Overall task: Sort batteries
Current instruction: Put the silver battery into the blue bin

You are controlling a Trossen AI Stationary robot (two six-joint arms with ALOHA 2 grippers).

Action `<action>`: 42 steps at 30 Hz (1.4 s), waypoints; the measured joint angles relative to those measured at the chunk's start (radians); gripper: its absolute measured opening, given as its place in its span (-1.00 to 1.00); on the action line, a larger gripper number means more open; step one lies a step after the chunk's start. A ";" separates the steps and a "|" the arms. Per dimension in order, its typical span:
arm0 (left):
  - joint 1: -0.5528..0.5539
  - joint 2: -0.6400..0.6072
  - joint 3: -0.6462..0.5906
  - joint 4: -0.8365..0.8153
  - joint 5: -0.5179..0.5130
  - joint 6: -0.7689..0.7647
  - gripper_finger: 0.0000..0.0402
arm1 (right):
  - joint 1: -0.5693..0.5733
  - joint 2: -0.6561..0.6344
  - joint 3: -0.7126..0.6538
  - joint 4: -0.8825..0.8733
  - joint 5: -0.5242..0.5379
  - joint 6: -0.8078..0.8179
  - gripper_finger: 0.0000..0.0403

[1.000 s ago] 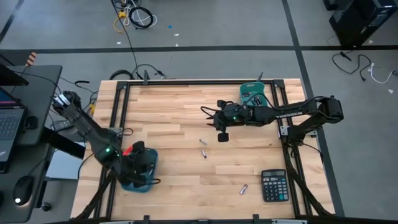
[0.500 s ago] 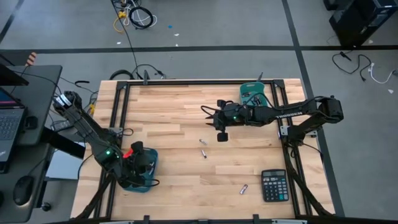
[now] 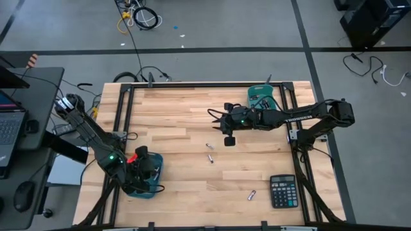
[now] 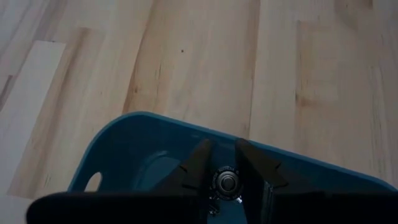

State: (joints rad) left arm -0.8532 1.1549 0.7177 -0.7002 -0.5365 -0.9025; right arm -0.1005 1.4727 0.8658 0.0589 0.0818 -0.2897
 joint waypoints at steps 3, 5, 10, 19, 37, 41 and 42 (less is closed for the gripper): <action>0.000 0.000 0.000 0.000 0.000 0.000 -0.67 | 0.000 0.000 0.000 0.000 0.000 0.000 -0.56; 0.000 0.000 0.000 0.000 0.000 0.000 -0.66 | 0.000 0.000 0.000 0.000 0.000 0.000 -0.55; 0.000 0.000 0.000 0.000 0.000 0.000 -0.66 | 0.000 0.000 0.000 -0.001 0.000 0.000 -0.56; 0.000 0.000 0.000 -0.031 -0.006 -0.120 -0.63 | 0.000 0.000 0.000 -0.002 0.000 0.000 -0.55; 0.005 0.000 0.013 0.023 -0.001 -0.126 -0.34 | 0.000 0.000 0.000 -0.008 0.000 0.011 -0.56; 0.028 -0.001 0.066 0.019 -0.008 -0.060 -0.34 | 0.000 0.000 0.000 -0.008 0.000 0.042 -0.57; 0.036 -0.001 0.084 0.019 -0.016 -0.025 -0.34 | 0.000 0.000 0.000 -0.008 0.001 0.048 -0.57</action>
State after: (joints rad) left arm -0.8168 1.1542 0.8022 -0.6811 -0.5527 -0.9279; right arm -0.1005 1.4727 0.8658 0.0509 0.0824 -0.2413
